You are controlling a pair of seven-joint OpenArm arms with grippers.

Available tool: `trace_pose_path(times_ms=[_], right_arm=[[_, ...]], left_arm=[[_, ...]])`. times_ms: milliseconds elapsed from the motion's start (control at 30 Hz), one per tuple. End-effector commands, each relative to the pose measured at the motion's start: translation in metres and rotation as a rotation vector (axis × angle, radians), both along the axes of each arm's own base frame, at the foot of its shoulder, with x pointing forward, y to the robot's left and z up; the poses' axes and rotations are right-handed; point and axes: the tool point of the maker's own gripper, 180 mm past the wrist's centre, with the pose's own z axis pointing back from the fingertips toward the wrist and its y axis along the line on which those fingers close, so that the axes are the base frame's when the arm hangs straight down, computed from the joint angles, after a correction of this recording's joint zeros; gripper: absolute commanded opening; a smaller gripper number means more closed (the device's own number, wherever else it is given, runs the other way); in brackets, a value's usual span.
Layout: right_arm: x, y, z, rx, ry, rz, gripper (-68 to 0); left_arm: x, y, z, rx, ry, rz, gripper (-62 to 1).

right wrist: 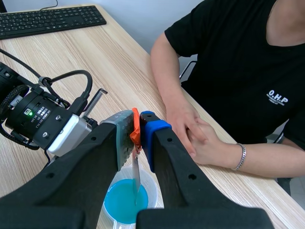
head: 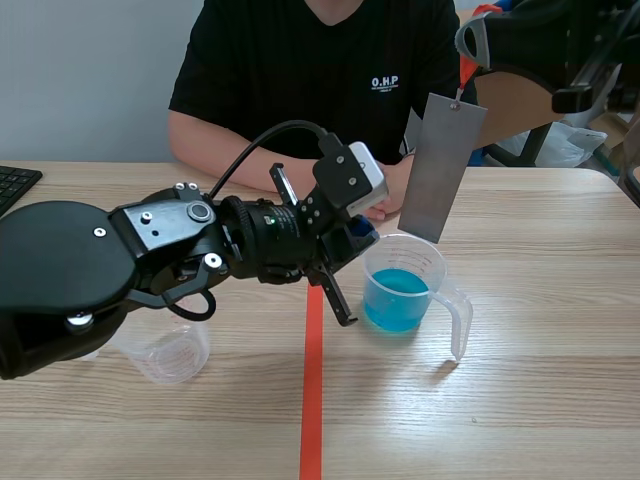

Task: Do the redox reaction experiment.
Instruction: 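Raise the plate and point at it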

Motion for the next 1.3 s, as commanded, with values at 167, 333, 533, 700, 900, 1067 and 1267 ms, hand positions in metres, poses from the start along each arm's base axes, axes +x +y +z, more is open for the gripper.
trace_pose_path(times_ms=[167,333,533,700,900,1067,1267], right_arm=[[-0.001,0.0,0.011,0.003,-0.036,0.011,-65.8],[-0.001,0.001,0.011,0.004,-0.036,0.012,-65.8],[-0.001,0.001,0.011,0.007,-0.039,0.012,-65.8],[-0.001,0.001,0.012,0.008,-0.04,0.012,-65.8],[-0.001,0.001,0.012,0.009,-0.041,0.013,-65.8],[-0.001,0.001,0.011,0.005,-0.038,0.012,-65.8],[-0.001,0.0,0.011,0.003,-0.039,0.011,-65.8]], left_arm=[[0.006,-0.005,0.016,-0.035,-0.03,-0.004,-55.8],[0.006,-0.005,0.016,-0.036,-0.03,-0.004,-55.8],[0.007,0.0,0.015,-0.039,-0.018,0.005,-55.8],[0.004,0.021,0.014,-0.033,-0.014,0.033,-55.8],[-0.006,0.066,0.02,-0.012,-0.02,0.094,-55.8],[-0.015,0.115,0.028,-0.001,-0.028,0.201,-55.8],[-0.041,0.179,0.027,0.028,0.008,0.354,-55.8]])
